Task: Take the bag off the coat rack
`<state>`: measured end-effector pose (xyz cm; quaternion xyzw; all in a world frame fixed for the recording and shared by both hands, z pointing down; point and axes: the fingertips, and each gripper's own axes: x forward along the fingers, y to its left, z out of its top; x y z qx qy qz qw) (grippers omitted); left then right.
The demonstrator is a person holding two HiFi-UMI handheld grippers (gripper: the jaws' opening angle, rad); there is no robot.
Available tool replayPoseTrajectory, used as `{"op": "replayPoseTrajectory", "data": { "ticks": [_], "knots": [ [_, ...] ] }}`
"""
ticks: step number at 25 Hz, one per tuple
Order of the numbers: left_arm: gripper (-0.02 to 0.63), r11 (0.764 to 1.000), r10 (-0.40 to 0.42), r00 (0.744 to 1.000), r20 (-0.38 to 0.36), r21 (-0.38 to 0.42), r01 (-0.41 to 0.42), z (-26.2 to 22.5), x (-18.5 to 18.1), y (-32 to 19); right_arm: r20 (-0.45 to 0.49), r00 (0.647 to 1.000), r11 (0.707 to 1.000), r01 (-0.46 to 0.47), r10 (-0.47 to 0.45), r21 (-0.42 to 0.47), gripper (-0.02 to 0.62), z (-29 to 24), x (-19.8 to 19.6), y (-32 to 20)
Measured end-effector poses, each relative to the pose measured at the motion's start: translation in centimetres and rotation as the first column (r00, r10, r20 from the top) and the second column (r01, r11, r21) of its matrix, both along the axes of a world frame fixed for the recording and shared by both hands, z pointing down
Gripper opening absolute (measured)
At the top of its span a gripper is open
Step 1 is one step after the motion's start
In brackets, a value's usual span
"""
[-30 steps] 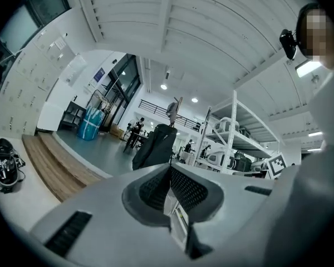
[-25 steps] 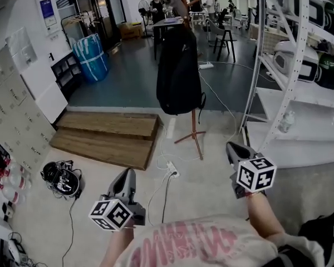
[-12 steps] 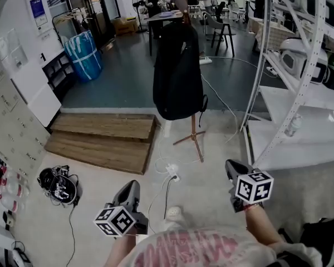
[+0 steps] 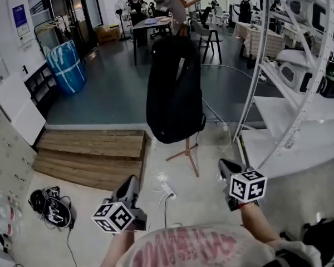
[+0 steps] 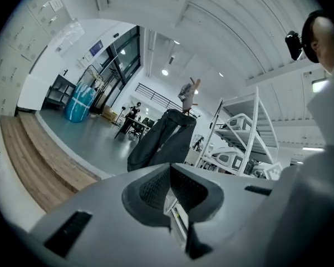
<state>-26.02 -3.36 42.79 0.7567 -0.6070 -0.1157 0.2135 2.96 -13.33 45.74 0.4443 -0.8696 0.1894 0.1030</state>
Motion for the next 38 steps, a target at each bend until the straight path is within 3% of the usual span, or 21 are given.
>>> {"op": "replayPoseTrajectory", "data": {
  "ticks": [7,13,19,24,27,31,38],
  "knots": [
    [0.005,0.995,0.057,0.998,0.017,0.075,-0.058,-3.0,-3.8,-7.8,0.009,0.999,0.996,-0.052,0.052,0.075,0.006,-3.0,-3.5,-6.3],
    [0.005,0.984,0.121,0.993,0.015,0.126,-0.122,-3.2,-5.1,-12.3,-0.012,0.996,0.991,-0.085,0.087,0.105,0.006,-2.5,-5.4,-8.4],
    [0.005,0.986,0.153,0.988,-0.025,0.071,-0.151,-0.1,-5.3,-14.8,0.049,0.992,0.993,-0.114,0.112,0.033,0.006,-1.0,-5.4,-9.5],
    [0.005,0.986,0.165,0.986,-0.033,0.043,-0.164,0.7,-5.4,-16.6,0.059,0.991,0.992,-0.122,0.120,0.042,0.006,-1.6,-5.5,-11.2],
    [0.005,0.987,0.154,0.988,-0.019,0.038,-0.153,0.6,-5.9,-18.2,0.166,0.980,0.993,-0.119,0.114,0.021,0.006,-2.7,-5.9,-13.4],
    [0.005,0.991,0.130,0.991,-0.032,0.035,-0.129,0.5,-7.2,-21.3,0.344,0.935,0.996,-0.092,0.084,0.007,0.006,-5.3,-6.8,-16.7],
    [0.005,0.983,0.153,0.988,-0.020,0.107,-0.150,-2.6,-5.8,-28.2,0.384,0.923,0.989,-0.072,0.018,0.127,0.006,-11.2,-6.1,-22.5]
  ]
}}
